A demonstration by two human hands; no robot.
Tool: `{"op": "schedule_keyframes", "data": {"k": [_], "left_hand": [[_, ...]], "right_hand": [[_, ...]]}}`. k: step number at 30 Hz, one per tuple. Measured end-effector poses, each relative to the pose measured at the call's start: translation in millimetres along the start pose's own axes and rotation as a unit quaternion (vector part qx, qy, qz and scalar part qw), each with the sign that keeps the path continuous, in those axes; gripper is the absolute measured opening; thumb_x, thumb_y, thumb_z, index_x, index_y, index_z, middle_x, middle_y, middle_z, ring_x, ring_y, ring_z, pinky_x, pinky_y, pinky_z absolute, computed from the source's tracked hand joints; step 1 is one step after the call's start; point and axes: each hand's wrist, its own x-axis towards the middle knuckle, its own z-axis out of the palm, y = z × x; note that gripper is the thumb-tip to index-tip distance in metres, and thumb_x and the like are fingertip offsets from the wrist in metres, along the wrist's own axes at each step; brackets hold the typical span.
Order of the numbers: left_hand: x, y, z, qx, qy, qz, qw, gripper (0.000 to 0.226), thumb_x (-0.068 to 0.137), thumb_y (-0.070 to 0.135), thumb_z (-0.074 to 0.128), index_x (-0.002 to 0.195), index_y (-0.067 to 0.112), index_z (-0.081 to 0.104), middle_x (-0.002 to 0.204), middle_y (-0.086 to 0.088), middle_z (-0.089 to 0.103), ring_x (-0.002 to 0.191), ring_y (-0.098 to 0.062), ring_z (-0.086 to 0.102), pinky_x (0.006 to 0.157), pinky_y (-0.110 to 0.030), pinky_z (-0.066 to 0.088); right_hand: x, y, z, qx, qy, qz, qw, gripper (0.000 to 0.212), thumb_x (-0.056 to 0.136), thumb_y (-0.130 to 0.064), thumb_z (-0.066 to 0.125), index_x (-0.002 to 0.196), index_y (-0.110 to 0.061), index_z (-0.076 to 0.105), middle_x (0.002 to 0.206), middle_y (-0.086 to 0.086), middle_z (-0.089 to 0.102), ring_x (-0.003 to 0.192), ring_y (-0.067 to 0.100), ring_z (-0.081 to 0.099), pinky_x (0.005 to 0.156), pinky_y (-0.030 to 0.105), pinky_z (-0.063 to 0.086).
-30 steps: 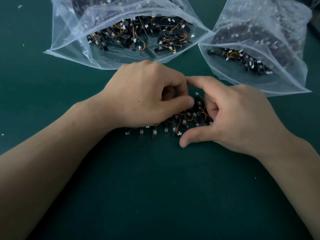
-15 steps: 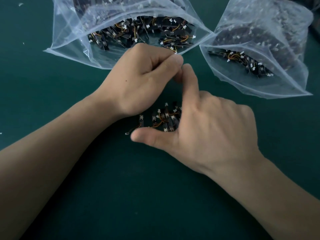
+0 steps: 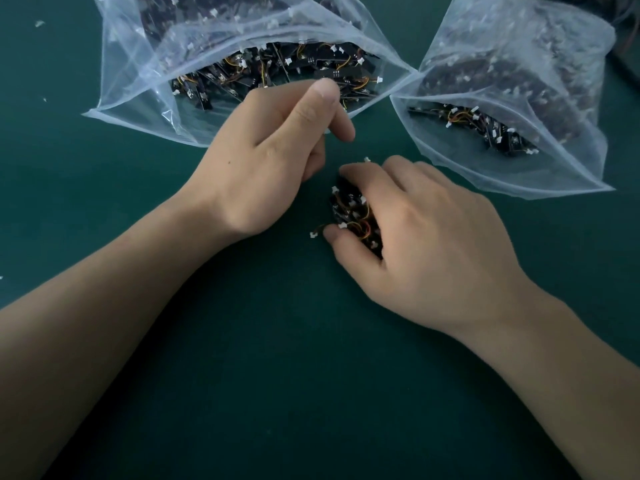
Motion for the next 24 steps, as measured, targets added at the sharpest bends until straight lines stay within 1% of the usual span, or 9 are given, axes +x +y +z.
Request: {"op": "schedule_keyframes", "data": {"k": [2,5,7,10,13,14,17,20,24], "left_hand": [[-1,1,1,0.005,-0.001,0.003,1.0,0.049,0.112,0.042,0.033,0.1,0.013,0.07,0.059,0.001,0.052,0.058,-0.01,0.047,0.061,-0.023,0.039],[-1,1,1,0.02,-0.002,0.003,1.0,0.044,0.112,0.042,0.036,0.099,0.015,0.069,0.059,-0.001,0.052,0.058,-0.013,0.047,0.06,-0.026,0.04],[-1,1,1,0.028,0.0,0.005,1.0,0.042,0.111,0.041,0.037,0.099,0.015,0.069,0.06,-0.001,0.052,0.057,-0.011,0.047,0.059,-0.026,0.04],[-1,2,2,0.043,0.005,0.005,0.999,0.04,0.109,0.039,0.039,0.099,0.015,0.07,0.06,0.005,0.052,0.056,-0.006,0.048,0.059,-0.024,0.039],[-1,3,3,0.083,0.029,-0.008,0.996,0.037,0.105,0.041,0.044,0.097,0.018,0.072,0.061,0.011,0.056,0.059,-0.004,0.051,0.061,-0.028,0.042],[-1,2,4,0.122,0.042,-0.018,0.991,0.037,0.103,0.042,0.045,0.096,0.02,0.073,0.065,0.012,0.061,0.063,-0.005,0.056,0.063,-0.031,0.045],[-3,5,6,0.281,0.04,-0.032,0.958,0.046,0.103,0.052,0.038,0.098,0.022,0.074,0.076,0.003,0.069,0.078,-0.025,0.065,0.072,-0.043,0.054],[-5,11,6,0.316,0.014,-0.032,0.948,0.057,0.101,0.06,0.029,0.104,0.025,0.074,0.086,0.002,0.072,0.085,-0.03,0.066,0.076,-0.046,0.054],[-6,9,7,0.322,0.011,-0.017,0.947,0.057,0.101,0.062,0.032,0.097,0.025,0.074,0.075,0.003,0.066,0.077,-0.028,0.063,0.072,-0.043,0.052]], "right_hand": [[-2,3,0,-0.023,0.023,0.038,0.999,0.074,0.089,-0.078,0.043,0.132,-0.019,0.055,0.107,0.0,0.066,0.098,0.026,0.065,0.06,0.032,0.036],[-6,3,0,-0.057,0.017,0.102,0.993,0.088,0.081,-0.095,0.033,0.119,-0.018,0.054,0.104,0.001,0.065,0.094,0.027,0.066,0.06,0.032,0.029],[-6,4,-1,-0.046,0.008,0.09,0.995,0.08,0.085,-0.09,0.032,0.115,-0.019,0.054,0.1,0.001,0.062,0.09,0.026,0.064,0.057,0.031,0.027],[-1,6,-1,-0.021,0.014,0.053,0.998,0.06,0.095,-0.074,0.037,0.116,-0.02,0.054,0.095,-0.001,0.057,0.085,0.024,0.06,0.055,0.031,0.027],[1,7,0,-0.004,0.019,0.042,0.999,0.054,0.096,-0.069,0.038,0.114,-0.02,0.054,0.095,-0.002,0.057,0.085,0.023,0.059,0.056,0.032,0.028],[1,8,1,0.0,0.022,0.043,0.999,0.054,0.096,-0.069,0.038,0.113,-0.02,0.054,0.095,-0.002,0.058,0.085,0.023,0.06,0.056,0.032,0.028],[1,9,3,0.003,0.034,0.059,0.998,0.061,0.093,-0.071,0.04,0.12,-0.017,0.053,0.102,-0.001,0.064,0.09,0.024,0.064,0.058,0.032,0.029],[1,10,4,-0.013,0.023,0.064,0.998,0.065,0.092,-0.075,0.036,0.121,-0.019,0.055,0.106,-0.001,0.063,0.094,0.024,0.063,0.062,0.032,0.03],[1,10,2,0.011,0.015,0.06,0.998,0.049,0.096,-0.065,0.044,0.116,-0.021,0.055,0.101,-0.001,0.057,0.092,0.024,0.058,0.06,0.033,0.03]]}}
